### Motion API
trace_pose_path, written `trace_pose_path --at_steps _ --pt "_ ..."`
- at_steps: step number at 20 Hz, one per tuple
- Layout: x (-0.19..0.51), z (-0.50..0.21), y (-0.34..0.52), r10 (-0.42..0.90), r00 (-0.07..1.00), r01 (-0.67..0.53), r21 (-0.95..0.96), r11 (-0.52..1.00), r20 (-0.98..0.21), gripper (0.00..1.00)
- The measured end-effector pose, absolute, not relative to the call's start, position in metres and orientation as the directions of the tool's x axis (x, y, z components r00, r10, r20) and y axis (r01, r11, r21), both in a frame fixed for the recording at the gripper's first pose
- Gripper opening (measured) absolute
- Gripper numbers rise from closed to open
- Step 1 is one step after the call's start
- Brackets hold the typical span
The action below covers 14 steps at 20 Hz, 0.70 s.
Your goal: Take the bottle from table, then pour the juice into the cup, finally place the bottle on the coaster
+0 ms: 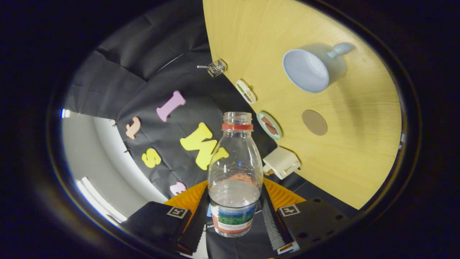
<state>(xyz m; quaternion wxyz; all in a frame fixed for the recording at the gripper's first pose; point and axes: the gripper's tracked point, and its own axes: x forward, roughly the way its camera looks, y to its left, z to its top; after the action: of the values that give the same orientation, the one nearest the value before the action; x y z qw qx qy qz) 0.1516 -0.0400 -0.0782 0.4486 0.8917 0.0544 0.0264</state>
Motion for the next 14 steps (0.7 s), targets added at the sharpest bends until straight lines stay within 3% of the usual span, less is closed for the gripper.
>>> trace_pose_path --at_steps 8,11,14 --pt "0.165 -0.098 -0.036 0.088 0.996 0.069 0.849 -0.524 -0.026 0.77" --pt "0.175 -0.092 -0.031 0.082 0.997 0.039 0.932 -0.36 -0.011 0.77" --pt "0.176 -0.104 -0.026 0.101 0.992 0.078 0.994 -0.078 -0.07 0.77"
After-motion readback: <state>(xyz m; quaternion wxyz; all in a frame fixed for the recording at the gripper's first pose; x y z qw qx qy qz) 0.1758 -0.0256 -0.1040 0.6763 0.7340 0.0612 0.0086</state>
